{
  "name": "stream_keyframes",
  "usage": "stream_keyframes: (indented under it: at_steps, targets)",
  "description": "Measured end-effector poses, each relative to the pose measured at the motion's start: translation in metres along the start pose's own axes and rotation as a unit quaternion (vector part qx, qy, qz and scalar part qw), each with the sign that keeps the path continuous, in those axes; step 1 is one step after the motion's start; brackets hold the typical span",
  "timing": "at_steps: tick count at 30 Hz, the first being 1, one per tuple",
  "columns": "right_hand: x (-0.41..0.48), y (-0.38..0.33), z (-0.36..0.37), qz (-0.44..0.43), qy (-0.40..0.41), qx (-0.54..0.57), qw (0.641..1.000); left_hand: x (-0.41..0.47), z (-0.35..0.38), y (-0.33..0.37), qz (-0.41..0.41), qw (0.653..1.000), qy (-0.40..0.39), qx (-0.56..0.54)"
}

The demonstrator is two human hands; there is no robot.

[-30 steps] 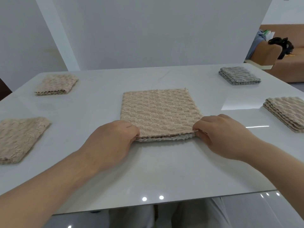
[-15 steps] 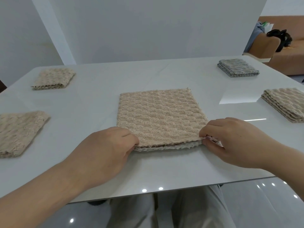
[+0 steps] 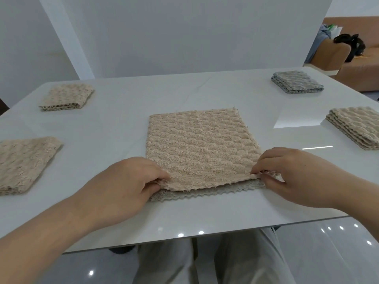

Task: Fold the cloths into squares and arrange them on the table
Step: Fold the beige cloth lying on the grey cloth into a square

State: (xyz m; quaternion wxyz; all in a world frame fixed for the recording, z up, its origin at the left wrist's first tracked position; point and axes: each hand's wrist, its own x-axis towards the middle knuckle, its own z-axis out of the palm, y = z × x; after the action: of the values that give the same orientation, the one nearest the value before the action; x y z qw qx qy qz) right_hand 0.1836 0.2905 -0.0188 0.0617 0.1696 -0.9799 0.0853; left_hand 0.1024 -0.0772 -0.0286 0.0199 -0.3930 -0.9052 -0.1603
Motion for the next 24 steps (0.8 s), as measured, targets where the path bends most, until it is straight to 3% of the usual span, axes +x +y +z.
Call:
stream_keyframes:
  at_steps: [19,24]
  targets:
    - [0.007,0.008,-0.001,0.038,-0.038,0.042,0.998,0.004,-0.004,0.002,-0.065,0.997,0.008,-0.03]
    - [0.026,0.016,-0.02,0.045,0.016,0.057,0.997,0.026,-0.021,-0.007,-0.088,0.992,0.074,-0.052]
